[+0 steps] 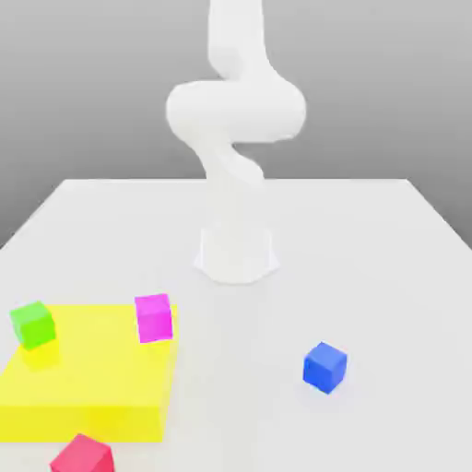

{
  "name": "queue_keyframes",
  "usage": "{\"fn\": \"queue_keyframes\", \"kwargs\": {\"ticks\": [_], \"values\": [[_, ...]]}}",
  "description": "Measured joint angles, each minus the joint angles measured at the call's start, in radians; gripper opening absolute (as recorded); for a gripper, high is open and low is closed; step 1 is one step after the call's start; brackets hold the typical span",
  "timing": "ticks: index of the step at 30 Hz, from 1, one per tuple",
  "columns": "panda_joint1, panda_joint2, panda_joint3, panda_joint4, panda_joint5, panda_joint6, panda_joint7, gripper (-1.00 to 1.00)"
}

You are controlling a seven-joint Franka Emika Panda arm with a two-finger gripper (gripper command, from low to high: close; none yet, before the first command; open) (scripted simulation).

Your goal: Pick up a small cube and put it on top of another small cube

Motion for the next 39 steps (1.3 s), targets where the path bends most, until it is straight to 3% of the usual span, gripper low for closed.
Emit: {"fn": "queue_keyframes", "kwargs": {"ticks": [13,19,26,27,34,39], "values": [[0.195,0.486,0.042,-0.325,0.035,0.338,-0.296,0.00],[0.258,0.709,0.085,-0.474,0.000,0.494,-0.396,0.00],[0.310,0.963,0.026,-0.455,-0.074,0.696,-0.361,0.00],[0.318,0.995,0.018,-0.449,-0.077,0.722,-0.359,-1.00],[0.320,1.002,0.016,-0.448,-0.081,0.726,-0.355,-1.00],[0.295,0.846,0.049,-0.478,-0.045,0.600,-0.382,-1.00]]}}
